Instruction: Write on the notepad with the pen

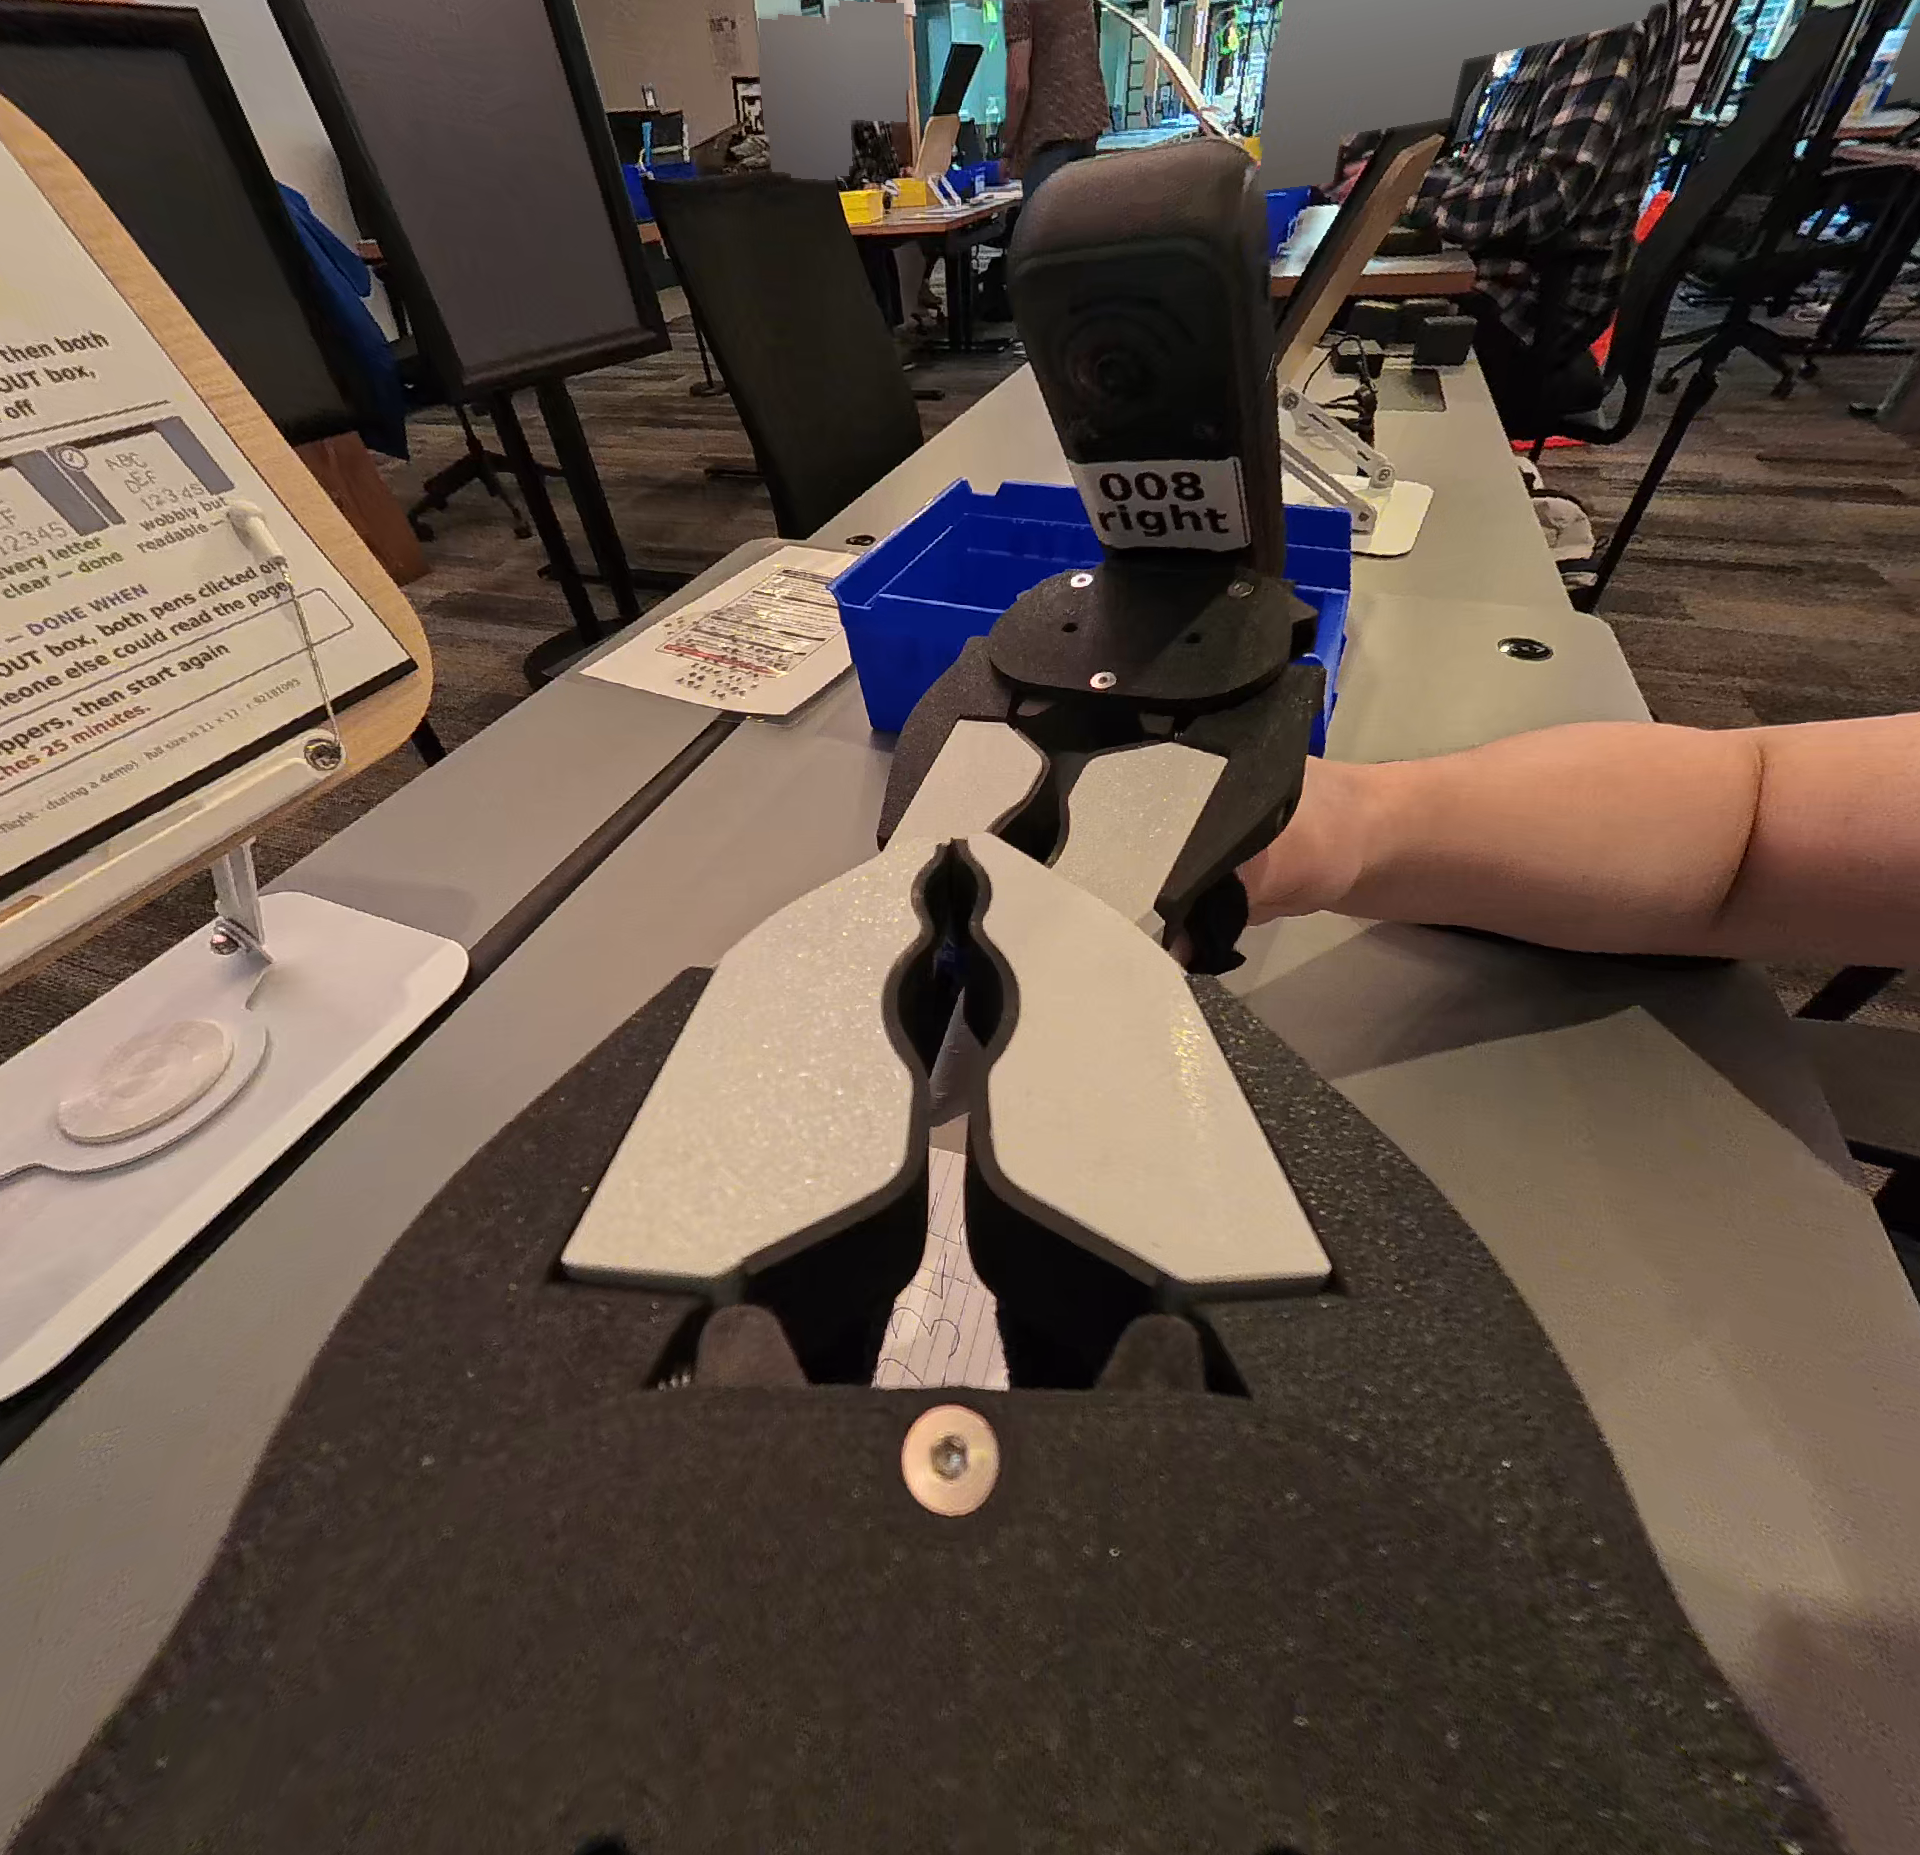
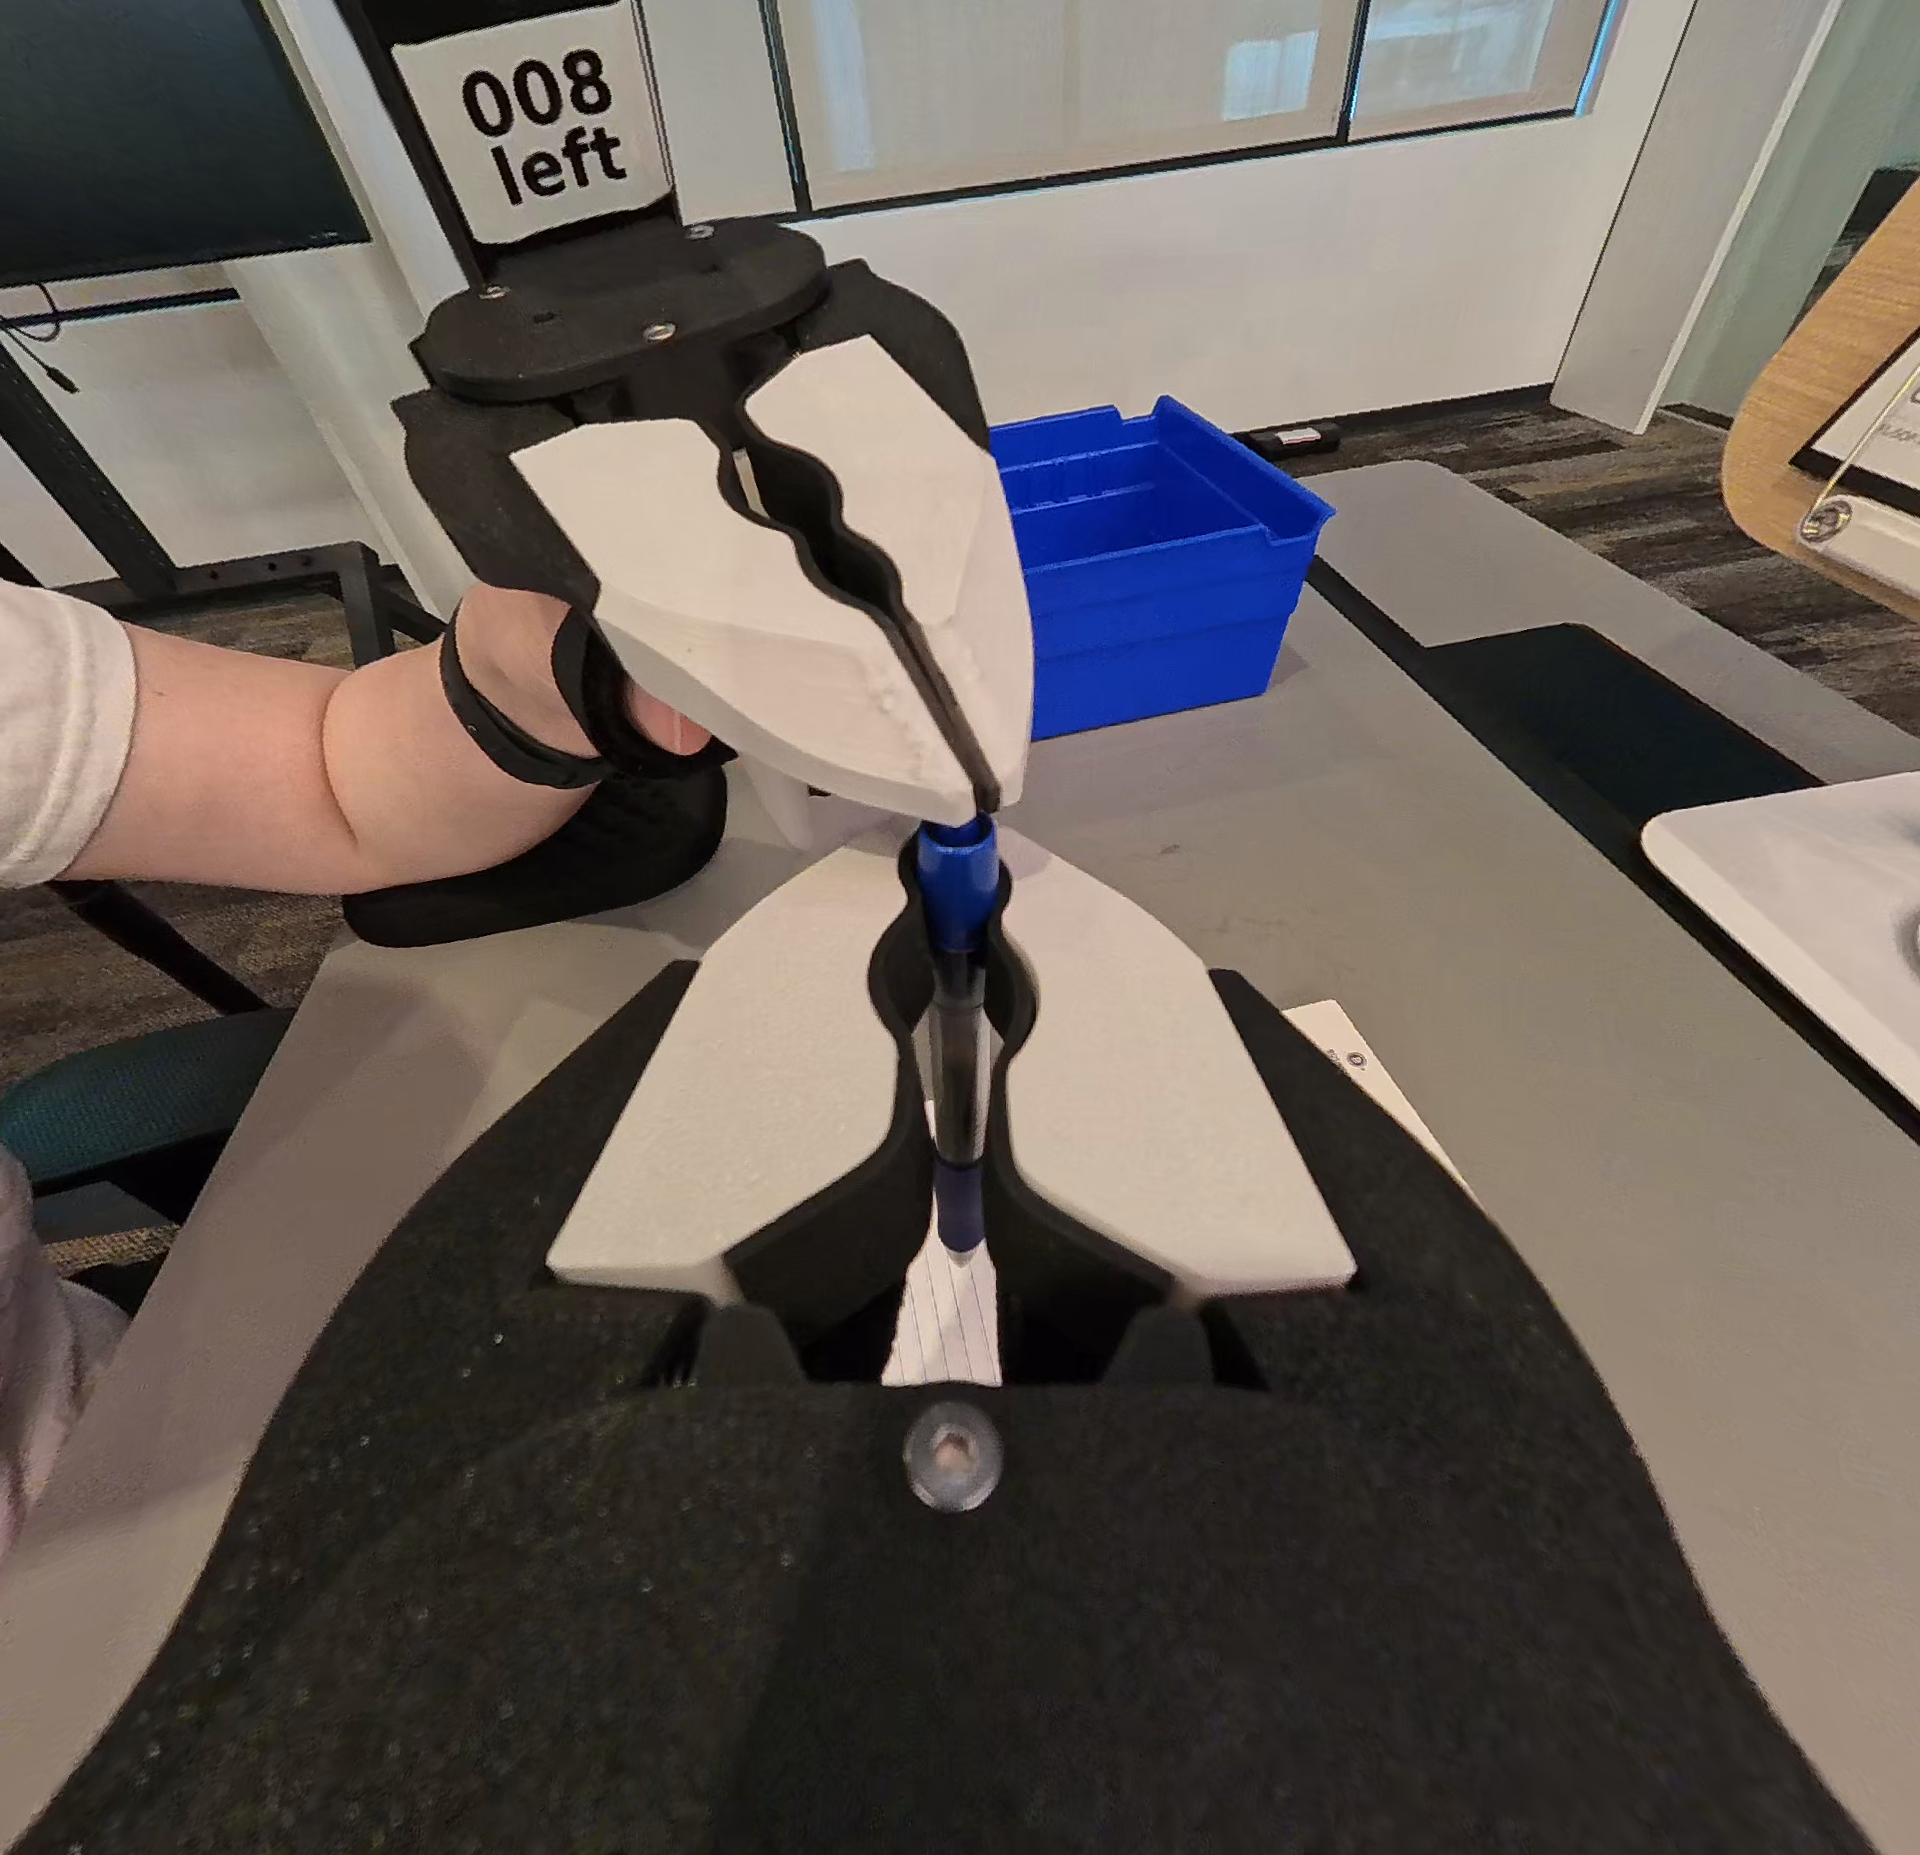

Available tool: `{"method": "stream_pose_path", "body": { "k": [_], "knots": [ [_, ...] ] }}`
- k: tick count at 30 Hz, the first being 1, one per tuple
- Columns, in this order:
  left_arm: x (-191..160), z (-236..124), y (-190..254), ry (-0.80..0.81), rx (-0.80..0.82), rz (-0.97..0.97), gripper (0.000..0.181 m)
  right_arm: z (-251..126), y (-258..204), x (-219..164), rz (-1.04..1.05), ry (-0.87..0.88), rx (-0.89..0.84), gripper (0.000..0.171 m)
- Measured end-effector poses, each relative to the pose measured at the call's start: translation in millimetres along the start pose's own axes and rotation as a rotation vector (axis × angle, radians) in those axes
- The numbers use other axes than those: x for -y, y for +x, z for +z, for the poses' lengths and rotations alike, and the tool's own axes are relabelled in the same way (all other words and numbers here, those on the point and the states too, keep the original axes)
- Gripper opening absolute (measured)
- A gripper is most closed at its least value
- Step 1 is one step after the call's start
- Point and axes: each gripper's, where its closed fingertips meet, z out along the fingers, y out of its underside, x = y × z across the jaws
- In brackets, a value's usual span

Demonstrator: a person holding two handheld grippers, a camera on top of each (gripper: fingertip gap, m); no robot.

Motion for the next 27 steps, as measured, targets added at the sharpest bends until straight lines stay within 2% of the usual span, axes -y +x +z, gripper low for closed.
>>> {"method": "stream_pose_path", "body": {
  "k": [23,27],
  "knots": [
    [-15.1,1.9,0.1,-0.095,-0.013,0.012,0.000,3.7,4.5,-14.4,-0.055,-0.081,-0.048,0.004],
    [-11.0,2.4,-0.5,-0.059,-0.017,-0.007,0.000,2.8,2.8,-11.9,-0.030,-0.073,-0.023,0.004]
  ]
}}
